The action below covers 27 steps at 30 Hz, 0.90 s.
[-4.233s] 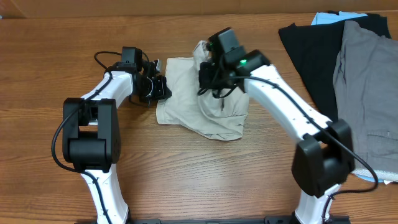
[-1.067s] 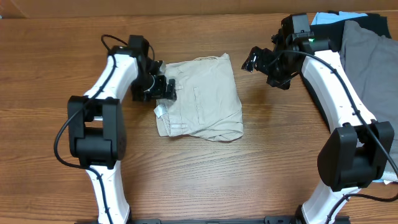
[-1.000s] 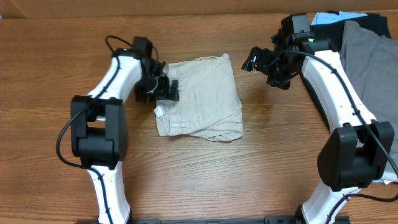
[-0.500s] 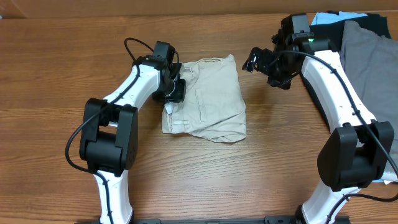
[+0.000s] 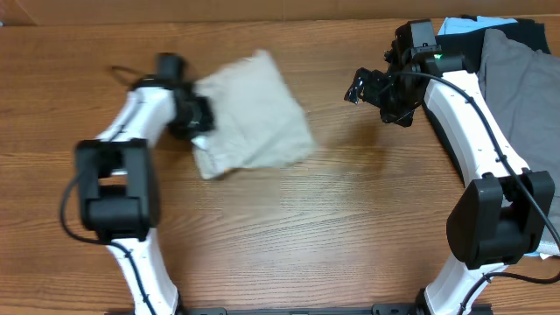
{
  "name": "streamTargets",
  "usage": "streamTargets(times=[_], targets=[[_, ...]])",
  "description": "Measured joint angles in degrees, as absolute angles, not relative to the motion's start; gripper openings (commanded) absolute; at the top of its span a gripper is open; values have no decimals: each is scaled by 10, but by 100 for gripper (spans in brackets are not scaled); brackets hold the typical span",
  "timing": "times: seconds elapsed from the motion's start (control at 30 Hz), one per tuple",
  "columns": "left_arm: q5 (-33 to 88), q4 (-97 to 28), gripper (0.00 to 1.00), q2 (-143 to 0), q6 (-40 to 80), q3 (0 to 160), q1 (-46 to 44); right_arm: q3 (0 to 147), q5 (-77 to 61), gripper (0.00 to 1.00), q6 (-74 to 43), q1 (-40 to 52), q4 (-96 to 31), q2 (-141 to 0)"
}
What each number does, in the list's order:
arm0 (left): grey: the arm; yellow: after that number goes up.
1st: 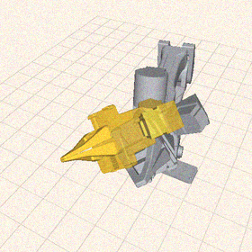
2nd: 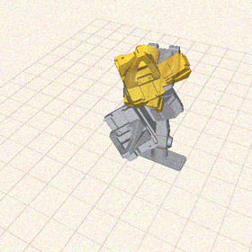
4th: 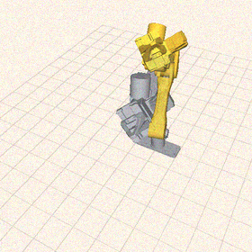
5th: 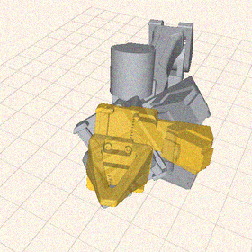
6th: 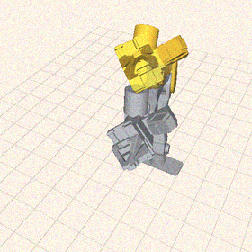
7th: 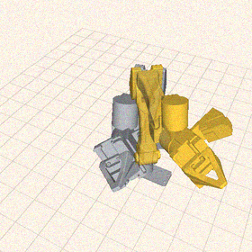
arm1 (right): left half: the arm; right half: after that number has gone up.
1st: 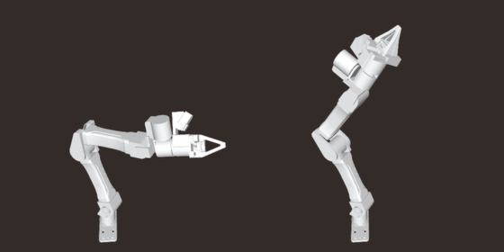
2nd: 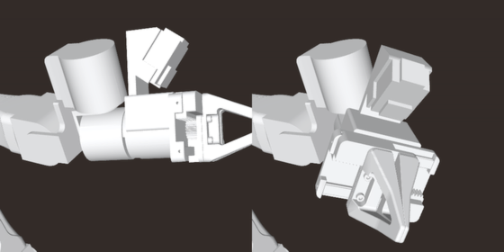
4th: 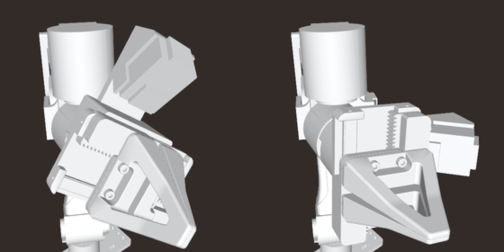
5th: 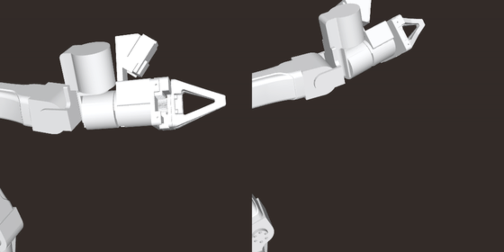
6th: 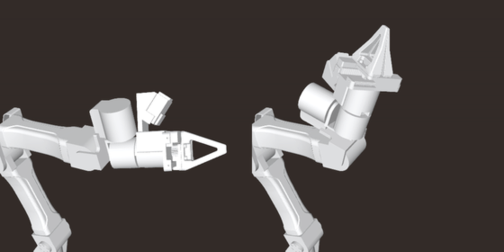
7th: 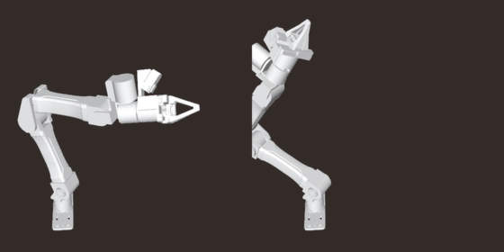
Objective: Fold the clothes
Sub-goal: 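Grasp the folded shorts with the left gripper and drag them to the top-left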
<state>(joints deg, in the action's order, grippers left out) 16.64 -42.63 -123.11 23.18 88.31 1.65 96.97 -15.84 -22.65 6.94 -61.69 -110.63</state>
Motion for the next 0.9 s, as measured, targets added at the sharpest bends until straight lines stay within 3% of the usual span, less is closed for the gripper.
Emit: streamTargets(times=[0.2, 0.37, 0.57, 0.9], targets=[[161, -385, 4, -1232, 302, 880, 169, 970, -156, 100, -227, 69, -611, -1106], [153, -318, 4, -1236, 353, 875, 234, 970, -156, 100, -227, 69, -604, -1106], [113, -228, 4, -1239, 434, 873, 252, 970, -156, 100, -226, 69, -601, -1106], [23, -178, 4, -1249, 576, 872, 247, 970, -144, 100, -225, 69, -611, -1106]])
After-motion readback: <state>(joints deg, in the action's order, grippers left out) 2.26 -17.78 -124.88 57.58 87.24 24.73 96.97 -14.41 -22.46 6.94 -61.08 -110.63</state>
